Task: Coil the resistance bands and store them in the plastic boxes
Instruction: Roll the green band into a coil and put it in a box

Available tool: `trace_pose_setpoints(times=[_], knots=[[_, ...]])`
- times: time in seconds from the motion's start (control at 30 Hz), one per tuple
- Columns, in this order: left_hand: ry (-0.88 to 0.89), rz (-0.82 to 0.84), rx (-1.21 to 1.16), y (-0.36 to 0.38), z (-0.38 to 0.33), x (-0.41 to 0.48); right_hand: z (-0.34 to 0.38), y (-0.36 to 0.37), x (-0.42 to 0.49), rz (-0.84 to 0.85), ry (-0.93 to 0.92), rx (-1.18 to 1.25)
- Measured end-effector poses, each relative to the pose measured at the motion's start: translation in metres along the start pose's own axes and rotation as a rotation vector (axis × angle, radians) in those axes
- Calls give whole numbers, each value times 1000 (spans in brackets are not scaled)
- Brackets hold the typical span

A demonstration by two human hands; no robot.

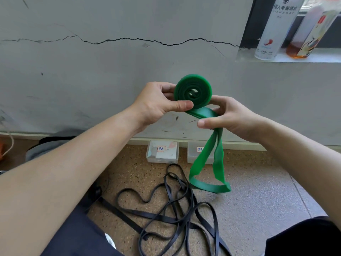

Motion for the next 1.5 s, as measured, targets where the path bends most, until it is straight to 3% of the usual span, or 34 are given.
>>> trace_pose_setpoints(times=[0.3, 0.43, 0.57, 0.67, 0.77, 0.9, 1.03, 1.2, 1.37, 1.5], knots=[[-16, 125, 175, -5, -7, -2, 8, -9, -2, -179, -16, -216], [57, 266, 508, 2, -17, -1, 5, -1, -2, -114, 0, -171], [178, 359, 852, 11, -29, 2, -5, 5, 6, -64, 86, 36], [226, 394, 977, 18, -33, 0, -9, 10, 9, -59, 94, 49], [145, 314, 804, 13, -22, -6, -9, 12, 7, -19, 83, 168], [-14, 74, 173, 4, 2, -14, -7, 13, 4, 48, 82, 327], [-119, -17, -275, 30, 13, -21, 1, 16, 6, 118, 63, 550], [-62, -81, -249, 31, 9, -11, 5, 16, 5, 153, 65, 650], [-38, -70, -206, 22, 2, -6, -1, 17, 4, 139, 138, 463], [-48, -47, -199, 17, 1, -6, 1, 15, -1, 115, 84, 286]])
Point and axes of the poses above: each hand's wrist, its own x-axis towards the middle knuckle, its own y-axis out of the palm, z = x × y, the point moved 7 cm from there along x, towards the middle knuckle, and after that the axes turned 12 degrees about y, right-handed, at the moved point
